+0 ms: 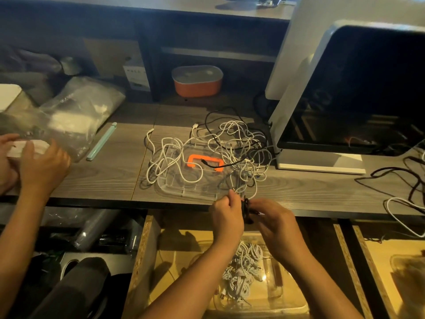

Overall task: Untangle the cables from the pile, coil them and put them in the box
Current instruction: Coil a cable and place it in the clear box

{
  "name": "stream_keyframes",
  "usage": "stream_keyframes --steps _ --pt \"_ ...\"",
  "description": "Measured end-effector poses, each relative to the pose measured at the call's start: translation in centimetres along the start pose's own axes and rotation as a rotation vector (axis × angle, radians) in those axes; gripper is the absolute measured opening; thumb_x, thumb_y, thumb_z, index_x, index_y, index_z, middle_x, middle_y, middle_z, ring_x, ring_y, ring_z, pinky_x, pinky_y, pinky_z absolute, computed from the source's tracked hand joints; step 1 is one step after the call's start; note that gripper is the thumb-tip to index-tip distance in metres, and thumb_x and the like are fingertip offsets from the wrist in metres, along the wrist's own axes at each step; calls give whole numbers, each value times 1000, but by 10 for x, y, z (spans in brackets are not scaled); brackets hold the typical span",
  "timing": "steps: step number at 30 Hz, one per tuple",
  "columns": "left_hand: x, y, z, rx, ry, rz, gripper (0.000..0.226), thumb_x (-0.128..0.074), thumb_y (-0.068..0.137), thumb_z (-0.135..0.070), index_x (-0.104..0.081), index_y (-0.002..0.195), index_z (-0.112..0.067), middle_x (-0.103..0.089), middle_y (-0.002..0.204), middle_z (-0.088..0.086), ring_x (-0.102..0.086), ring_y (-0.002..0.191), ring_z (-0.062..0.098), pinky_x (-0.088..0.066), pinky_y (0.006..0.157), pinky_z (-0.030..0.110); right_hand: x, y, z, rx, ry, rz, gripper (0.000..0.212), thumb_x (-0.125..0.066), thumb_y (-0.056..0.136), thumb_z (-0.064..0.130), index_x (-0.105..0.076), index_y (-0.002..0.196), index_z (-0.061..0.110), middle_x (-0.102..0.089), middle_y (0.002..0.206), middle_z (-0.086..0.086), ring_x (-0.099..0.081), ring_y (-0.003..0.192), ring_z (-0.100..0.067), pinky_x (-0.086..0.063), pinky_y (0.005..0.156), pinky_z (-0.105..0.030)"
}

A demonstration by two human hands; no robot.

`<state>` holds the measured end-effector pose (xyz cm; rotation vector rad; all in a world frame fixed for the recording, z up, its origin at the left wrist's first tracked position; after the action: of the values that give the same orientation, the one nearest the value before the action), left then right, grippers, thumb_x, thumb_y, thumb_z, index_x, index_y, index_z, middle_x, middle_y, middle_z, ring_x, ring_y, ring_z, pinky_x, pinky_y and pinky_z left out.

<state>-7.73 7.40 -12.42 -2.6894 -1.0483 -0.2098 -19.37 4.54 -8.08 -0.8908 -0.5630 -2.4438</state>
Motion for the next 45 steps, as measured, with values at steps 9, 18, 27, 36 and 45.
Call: stream_keyframes --steps 9,18,27,36,45 --pt "15 8 -11 -717 263 -104 42 -38 92 -18 -59 60 0 -55 60 7 -45 49 9 -29 47 18 -19 -3 -23 -544 841 21 16 -45 95 3 -60 91 0 -72 88 -8 -69 87 -20 -55 74 -26" --pt "11 24 13 -66 74 73 44 -35 102 -28 -58 76 -2 -51 64 2 -46 59 9 -31 58 28 -6 -2 -3 -315 607 189 32 -72 68 21 -70 99 20 -64 116 11 -59 109 2 -47 89 -14" --pt "-25 -4 46 -116 351 485 29 -36 99 -42 -45 84 -19 -49 69 -5 -50 66 12 -36 54 21 -29 -37 -75 -704 712 -12 6 -61 86 -2 -64 90 1 -68 85 -11 -66 77 -20 -55 59 -25" --pt "-31 -31 106 73 363 605 28 -41 98 -38 -60 113 -22 -61 107 -7 -56 98 7 -43 82 21 -53 -80 -132 -914 419 42 13 -54 94 9 -67 92 10 -67 92 -2 -62 90 -18 -47 69 -21" --pt "-27 21 41 -495 553 345 30 -55 88 -16 -60 118 -14 -51 120 -2 -42 113 7 -29 90 15 -30 5 -85 -536 136 51 49 -58 90 6 -45 135 22 -50 121 6 -55 102 -12 -47 79 -19"
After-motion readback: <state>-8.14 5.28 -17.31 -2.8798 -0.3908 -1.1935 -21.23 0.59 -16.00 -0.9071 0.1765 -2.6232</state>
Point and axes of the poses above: each hand's wrist, its own y-axis towards the middle knuckle, its own x-axis out of the back of the hand, z = x × y, the point moved 7 cm from there along y, towards the middle knuckle
